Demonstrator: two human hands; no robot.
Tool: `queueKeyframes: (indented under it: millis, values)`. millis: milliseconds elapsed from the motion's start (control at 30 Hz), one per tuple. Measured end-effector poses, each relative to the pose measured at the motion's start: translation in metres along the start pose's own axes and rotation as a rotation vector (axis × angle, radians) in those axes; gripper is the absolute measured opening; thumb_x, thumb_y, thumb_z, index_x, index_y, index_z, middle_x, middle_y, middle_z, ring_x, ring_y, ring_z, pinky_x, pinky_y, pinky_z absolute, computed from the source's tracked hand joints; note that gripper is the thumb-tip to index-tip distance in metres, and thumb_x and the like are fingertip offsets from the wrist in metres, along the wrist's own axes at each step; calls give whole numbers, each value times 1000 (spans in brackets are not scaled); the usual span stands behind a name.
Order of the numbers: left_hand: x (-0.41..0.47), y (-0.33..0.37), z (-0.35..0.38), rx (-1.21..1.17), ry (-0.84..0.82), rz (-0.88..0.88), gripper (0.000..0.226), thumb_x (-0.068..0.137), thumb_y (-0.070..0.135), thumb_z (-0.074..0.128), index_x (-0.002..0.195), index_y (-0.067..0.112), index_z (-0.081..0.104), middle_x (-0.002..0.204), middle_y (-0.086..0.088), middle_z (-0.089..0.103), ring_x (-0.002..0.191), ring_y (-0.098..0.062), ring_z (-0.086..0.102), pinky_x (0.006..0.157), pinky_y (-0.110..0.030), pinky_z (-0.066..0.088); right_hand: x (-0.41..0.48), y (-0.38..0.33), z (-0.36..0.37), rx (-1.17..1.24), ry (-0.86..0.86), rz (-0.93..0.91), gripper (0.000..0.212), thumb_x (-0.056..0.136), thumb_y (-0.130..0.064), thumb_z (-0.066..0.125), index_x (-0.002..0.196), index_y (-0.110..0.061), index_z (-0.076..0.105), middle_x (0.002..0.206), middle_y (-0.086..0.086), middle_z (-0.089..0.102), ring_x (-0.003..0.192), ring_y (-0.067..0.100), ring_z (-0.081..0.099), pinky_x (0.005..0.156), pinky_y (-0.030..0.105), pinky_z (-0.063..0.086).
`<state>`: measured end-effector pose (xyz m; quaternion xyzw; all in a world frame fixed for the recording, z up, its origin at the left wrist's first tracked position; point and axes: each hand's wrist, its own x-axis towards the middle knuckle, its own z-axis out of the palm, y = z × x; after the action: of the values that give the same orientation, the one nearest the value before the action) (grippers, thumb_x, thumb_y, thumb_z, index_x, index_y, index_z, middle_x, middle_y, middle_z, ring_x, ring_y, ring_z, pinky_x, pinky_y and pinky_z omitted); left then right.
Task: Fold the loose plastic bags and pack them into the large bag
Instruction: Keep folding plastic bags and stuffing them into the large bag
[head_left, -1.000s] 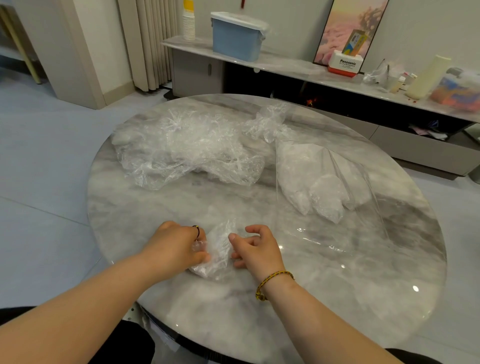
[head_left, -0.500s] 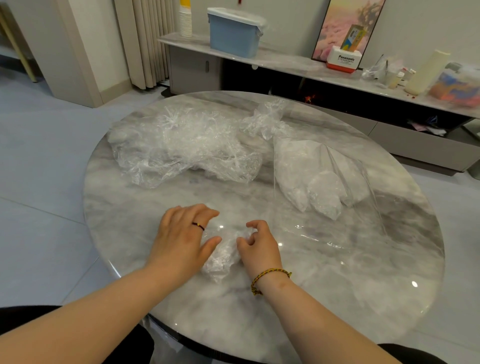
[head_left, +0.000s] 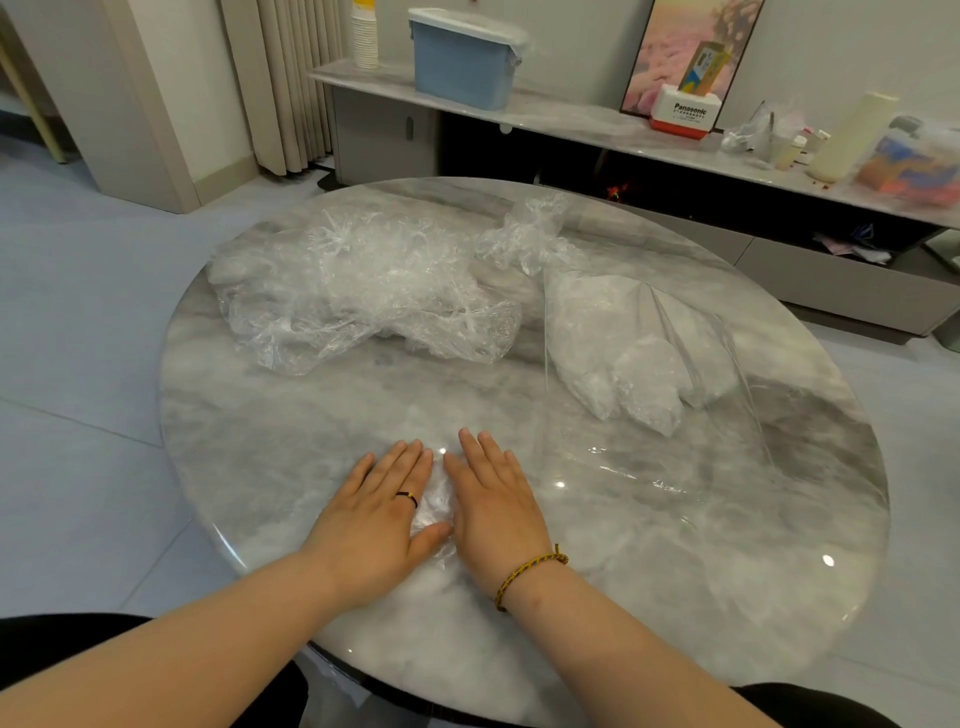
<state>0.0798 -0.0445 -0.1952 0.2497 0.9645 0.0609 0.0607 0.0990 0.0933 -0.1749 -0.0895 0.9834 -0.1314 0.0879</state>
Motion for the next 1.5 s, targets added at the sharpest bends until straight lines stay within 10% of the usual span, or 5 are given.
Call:
queueKeyframes:
  millis: [133, 467, 833, 1200, 1500]
  values:
    - [-3, -1, -5, 42, -72, 53, 119, 21, 70, -50, 123, 13, -30, 130, 7, -34, 120, -6, -35, 96, -21, -28, 4, 6, 8, -19, -31, -13, 99, 56, -44, -20, 149, -18, 4, 157, -4, -5, 144, 11, -7, 100, 19, -21]
    - [-3, 0, -10, -57, -111, 20, 123, 15, 70, -50, 123, 14, -30, 132, 8, -34, 120, -3, -34, 105, -26, -20, 1, 6, 3, -22, -50, -23, 51, 102, -25, 16, 149, -15, -1, 156, -1, -11, 143, 12, -12, 102, 18, -19]
    - [12, 1, -39, -195, -99, -125, 71, 84, 45, 59, 143, 22, 26, 140, 7, 38, 130, -10, 35, 102, -21, 29, 1, 13, -2, 245, 143, -67, 49, 97, -7, 35, 144, -16, 27, 154, -3, 16, 142, 8, 11, 106, 7, 2]
    - [20, 1, -48, -752, -139, -304, 34, 74, 22, 75, 66, 13, 44, 64, 3, 39, 58, -11, 40, 51, -16, 31, -12, 6, -24, 521, 590, -86, 50, 78, -35, 36, 111, -8, 61, 106, -11, 53, 88, -4, 50, 73, 1, 37]
    - [25, 32, -72, -1391, 29, -220, 13, 78, 7, 69, 88, 12, 64, 85, 3, 69, 73, 0, 66, 64, -9, 48, -21, 14, -48, 1087, 398, 250, 27, 84, -18, 65, 107, -22, 50, 96, -10, 53, 86, 2, 51, 69, 7, 40]
